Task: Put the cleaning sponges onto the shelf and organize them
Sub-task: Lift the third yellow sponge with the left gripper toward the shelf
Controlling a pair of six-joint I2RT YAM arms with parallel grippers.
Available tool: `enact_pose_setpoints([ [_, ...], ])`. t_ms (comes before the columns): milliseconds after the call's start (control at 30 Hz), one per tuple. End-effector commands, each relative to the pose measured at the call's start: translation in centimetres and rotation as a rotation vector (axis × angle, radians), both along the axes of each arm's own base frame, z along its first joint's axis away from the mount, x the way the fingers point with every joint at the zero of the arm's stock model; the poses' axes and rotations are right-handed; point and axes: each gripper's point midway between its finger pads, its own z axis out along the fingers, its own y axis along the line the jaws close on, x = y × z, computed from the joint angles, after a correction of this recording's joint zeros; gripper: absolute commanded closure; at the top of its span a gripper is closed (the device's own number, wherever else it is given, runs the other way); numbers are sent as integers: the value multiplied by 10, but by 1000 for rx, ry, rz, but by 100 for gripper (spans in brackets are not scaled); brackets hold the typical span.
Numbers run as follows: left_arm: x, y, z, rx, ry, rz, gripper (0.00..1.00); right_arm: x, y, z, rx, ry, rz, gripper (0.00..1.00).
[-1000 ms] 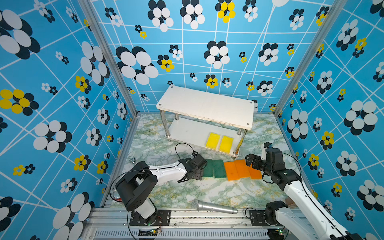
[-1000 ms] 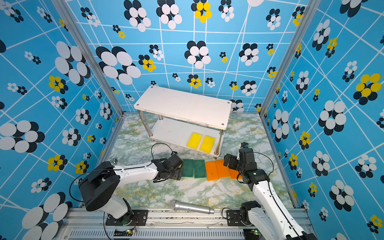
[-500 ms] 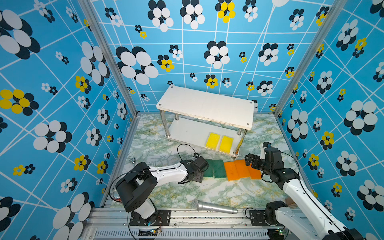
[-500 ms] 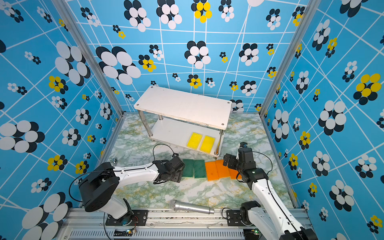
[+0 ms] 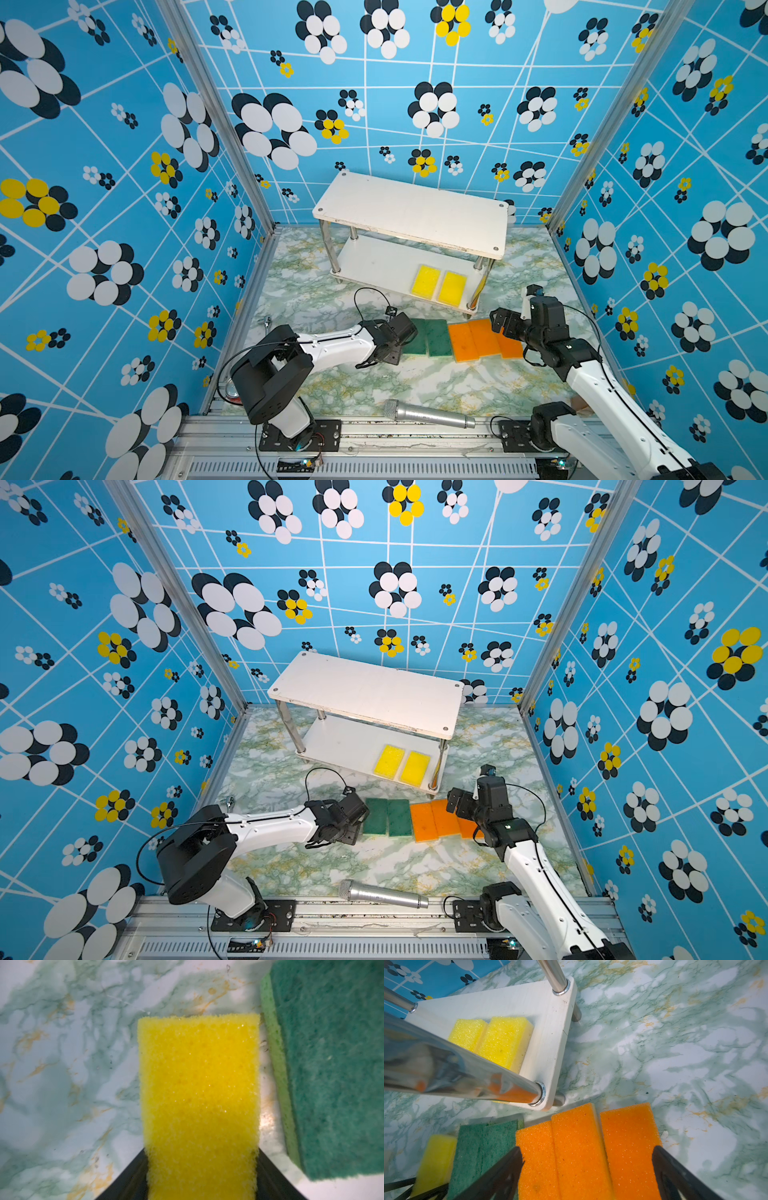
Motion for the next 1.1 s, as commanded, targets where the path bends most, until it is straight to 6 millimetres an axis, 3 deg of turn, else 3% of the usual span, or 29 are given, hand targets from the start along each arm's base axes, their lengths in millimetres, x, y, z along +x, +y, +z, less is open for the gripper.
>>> enact_pose_setpoints([
  [0,3,17,21,51,-48,6,31,0,-4,-4,-5,8,-16,1],
  [300,22,31,77,-4,-192,13,30,-1,-4,-5,-6,12,-18,1],
  [467,57,37,114,-100,-335,27,28,0,-3,-5,-3,15,-17,1],
  [667,96,37,141,-170,-427,42,27,0,-4,-1,-4,15,-23,1],
  [833,125,24,147,-155,-461,9,26,-3,-6,-2,-1,10,-35,1],
  [1067,158,-1,134,-153,-476,-26,27,-7,-8,2,-1,-1,-42,1],
])
